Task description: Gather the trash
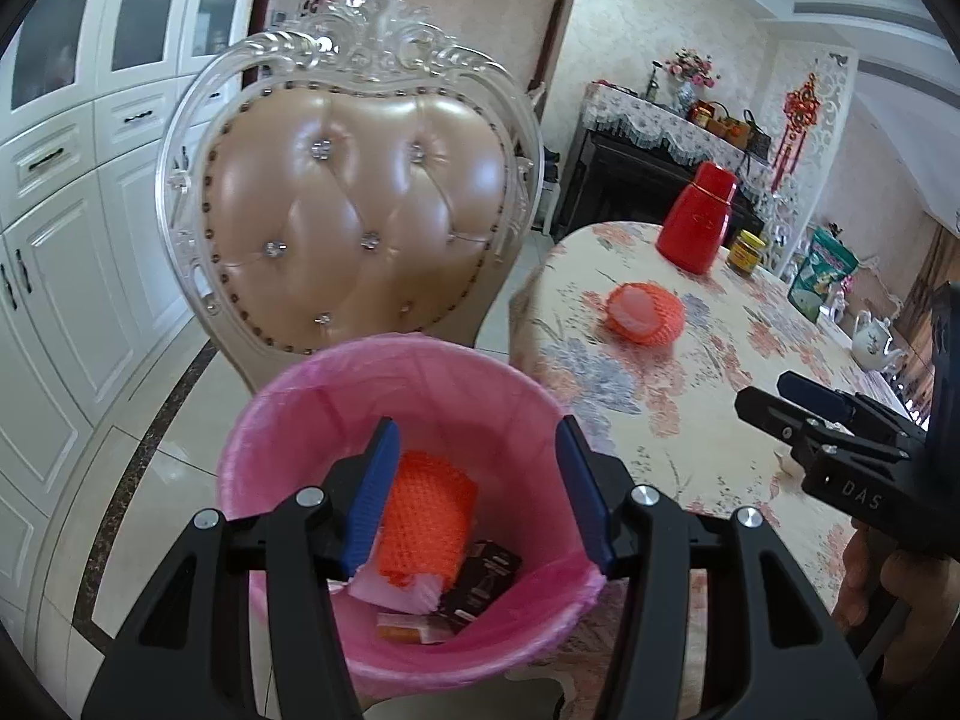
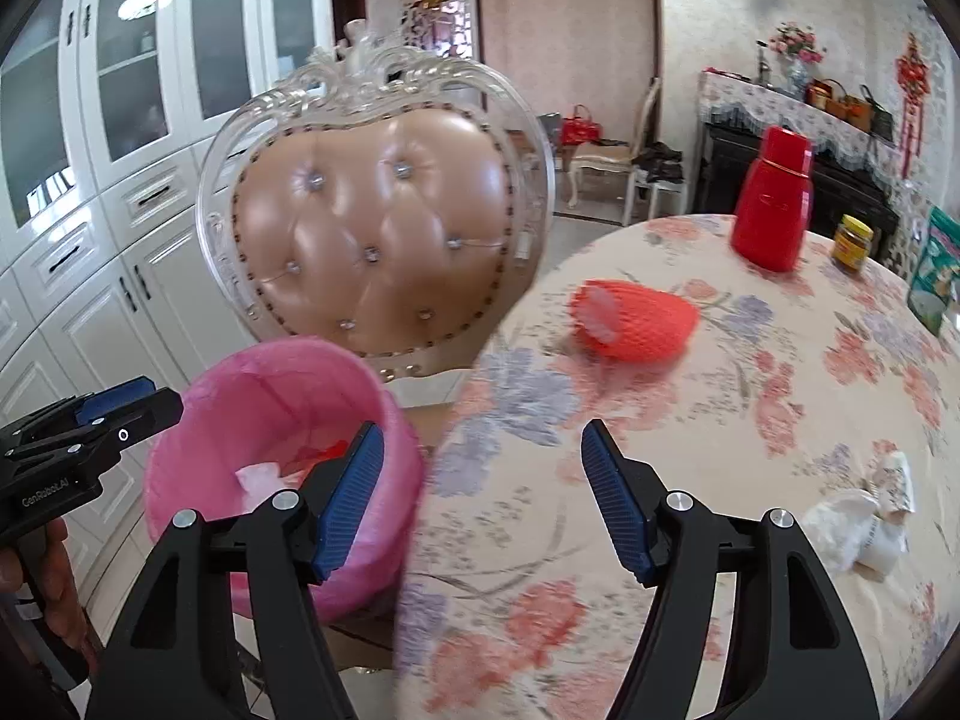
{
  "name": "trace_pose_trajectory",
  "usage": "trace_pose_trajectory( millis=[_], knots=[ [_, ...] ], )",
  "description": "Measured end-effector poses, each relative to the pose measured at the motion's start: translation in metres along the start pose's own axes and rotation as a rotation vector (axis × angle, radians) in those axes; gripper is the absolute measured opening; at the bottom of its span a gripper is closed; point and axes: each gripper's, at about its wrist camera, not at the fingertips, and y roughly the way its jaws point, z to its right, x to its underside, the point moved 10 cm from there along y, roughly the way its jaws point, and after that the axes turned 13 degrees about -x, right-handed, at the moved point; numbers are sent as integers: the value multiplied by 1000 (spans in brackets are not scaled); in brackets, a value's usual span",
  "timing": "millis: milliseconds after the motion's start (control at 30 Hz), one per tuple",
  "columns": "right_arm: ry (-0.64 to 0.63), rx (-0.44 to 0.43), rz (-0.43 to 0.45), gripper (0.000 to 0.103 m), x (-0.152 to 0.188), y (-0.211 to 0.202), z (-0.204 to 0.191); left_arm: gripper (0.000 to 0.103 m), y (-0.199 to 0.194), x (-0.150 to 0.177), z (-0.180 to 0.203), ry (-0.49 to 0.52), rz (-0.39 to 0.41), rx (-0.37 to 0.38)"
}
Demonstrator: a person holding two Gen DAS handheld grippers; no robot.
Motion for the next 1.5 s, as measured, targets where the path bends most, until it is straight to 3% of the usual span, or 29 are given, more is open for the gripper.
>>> trace_pose_trajectory(
  millis=[633, 933, 1500],
  knots=[
    [106, 146, 56, 72, 18, -59, 114, 56, 15, 1, 99, 115, -24, 80],
    [165, 214, 92, 81, 32, -83, 174, 57, 25, 1, 139, 159, -36, 112],
    [265, 296, 120, 83, 64, -108, 263, 58, 46, 11, 229, 250, -71, 182]
  ],
)
